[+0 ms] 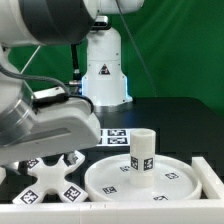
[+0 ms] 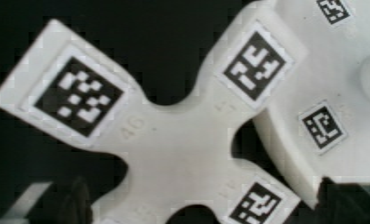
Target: Assemble round table
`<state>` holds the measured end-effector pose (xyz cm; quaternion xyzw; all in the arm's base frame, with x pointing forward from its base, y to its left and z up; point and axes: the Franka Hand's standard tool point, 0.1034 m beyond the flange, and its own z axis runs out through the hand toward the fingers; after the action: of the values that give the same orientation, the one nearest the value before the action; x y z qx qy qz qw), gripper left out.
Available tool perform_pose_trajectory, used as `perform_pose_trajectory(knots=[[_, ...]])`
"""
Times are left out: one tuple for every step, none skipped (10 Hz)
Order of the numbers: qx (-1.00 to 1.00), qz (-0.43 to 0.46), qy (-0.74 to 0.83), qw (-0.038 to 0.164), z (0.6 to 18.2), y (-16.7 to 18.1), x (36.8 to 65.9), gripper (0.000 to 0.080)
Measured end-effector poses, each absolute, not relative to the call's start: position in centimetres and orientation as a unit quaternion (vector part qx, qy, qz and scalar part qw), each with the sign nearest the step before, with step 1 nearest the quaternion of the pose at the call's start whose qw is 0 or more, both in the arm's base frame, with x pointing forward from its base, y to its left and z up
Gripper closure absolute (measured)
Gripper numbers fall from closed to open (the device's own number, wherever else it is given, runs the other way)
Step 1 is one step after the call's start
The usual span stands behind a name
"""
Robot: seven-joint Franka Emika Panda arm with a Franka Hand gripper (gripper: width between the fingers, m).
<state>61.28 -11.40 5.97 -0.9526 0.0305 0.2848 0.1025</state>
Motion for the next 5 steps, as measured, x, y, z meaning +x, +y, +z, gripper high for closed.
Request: perform_pose_trajectory(knots=[[-0.954,0.29,0.02,0.078,5.83,-10.78,61.46,0.0156],[-0.955,0.292,0.006,0.051,5.71,-10.34,61.61,0.0151],[-0.96,0.274,0.006,0.048,5.55,-10.17,62.23,0.0151],[-0.96,0.275,0.007,0.049,5.56,-10.33,62.08,0.015],[-0.96,0.276,0.007,0.049,5.45,-10.27,62.05,0.015]])
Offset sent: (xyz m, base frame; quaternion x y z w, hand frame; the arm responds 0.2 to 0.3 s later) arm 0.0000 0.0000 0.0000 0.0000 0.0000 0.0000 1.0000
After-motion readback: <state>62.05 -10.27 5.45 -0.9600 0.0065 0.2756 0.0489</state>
